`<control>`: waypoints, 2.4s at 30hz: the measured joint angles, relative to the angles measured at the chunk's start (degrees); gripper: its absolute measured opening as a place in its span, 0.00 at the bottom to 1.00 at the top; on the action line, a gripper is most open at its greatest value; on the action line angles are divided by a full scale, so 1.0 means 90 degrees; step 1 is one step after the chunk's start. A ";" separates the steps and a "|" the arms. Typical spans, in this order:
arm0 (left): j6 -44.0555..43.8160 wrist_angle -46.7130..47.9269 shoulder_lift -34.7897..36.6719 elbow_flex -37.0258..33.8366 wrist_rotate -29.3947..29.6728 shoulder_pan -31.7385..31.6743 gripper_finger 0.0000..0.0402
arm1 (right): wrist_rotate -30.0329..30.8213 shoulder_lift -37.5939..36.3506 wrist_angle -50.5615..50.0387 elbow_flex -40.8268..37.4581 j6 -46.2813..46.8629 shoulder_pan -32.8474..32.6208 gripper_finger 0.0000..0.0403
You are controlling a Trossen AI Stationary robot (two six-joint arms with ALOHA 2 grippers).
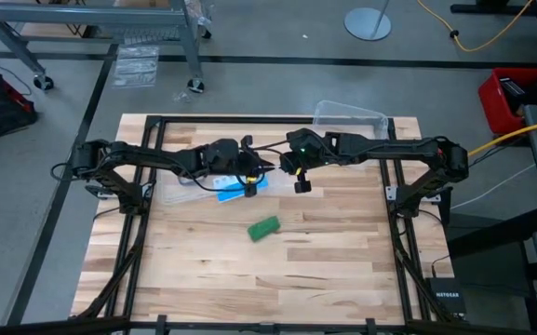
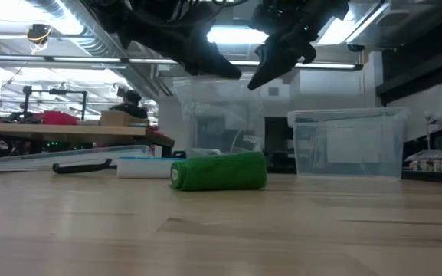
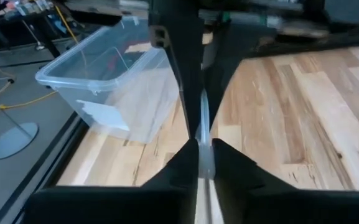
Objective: Roll bandage
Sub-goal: Open the transparent zip bag
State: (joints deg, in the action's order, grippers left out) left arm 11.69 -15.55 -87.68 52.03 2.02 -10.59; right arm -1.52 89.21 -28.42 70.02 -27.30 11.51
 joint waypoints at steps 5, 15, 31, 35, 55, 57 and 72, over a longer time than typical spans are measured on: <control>0.0017 0.0175 0.0000 0.0005 0.0007 0.0000 0.04 | -0.0002 0.0005 -0.0005 0.0000 0.0001 0.0000 0.00; -0.0037 0.0208 0.0002 0.0010 0.0012 -0.0002 0.03 | 0.0259 0.0005 -0.0174 0.0007 -0.0006 0.0005 0.00; -0.0152 0.1045 0.0071 0.0017 0.0194 -0.0007 0.04 | 0.0396 0.0000 -0.0495 0.0005 -0.0020 0.0013 0.00; -0.0169 0.1492 0.0270 0.0017 0.0269 -0.0019 0.03 | 0.0457 -0.0049 -0.0556 0.0005 -0.0067 0.0012 0.00; -0.0626 0.3109 0.0867 -0.0003 0.0409 -0.0104 0.07 | 0.0457 -0.0075 -0.0764 -0.0002 -0.0127 0.0017 0.00; -0.0699 0.3303 0.0867 -0.0007 0.0405 -0.0104 0.06 | 0.0455 -0.0075 -0.0745 -0.0005 -0.0149 0.0019 0.00; -0.0898 0.2822 0.0868 -0.0019 0.1249 -0.0078 0.26 | 0.0490 -0.0075 -0.0777 -0.0007 -0.0170 0.0022 0.00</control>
State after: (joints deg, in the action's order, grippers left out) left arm 3.61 9.85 -79.86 51.86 13.26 -11.29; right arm 2.89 88.53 -35.42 69.95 -28.83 11.70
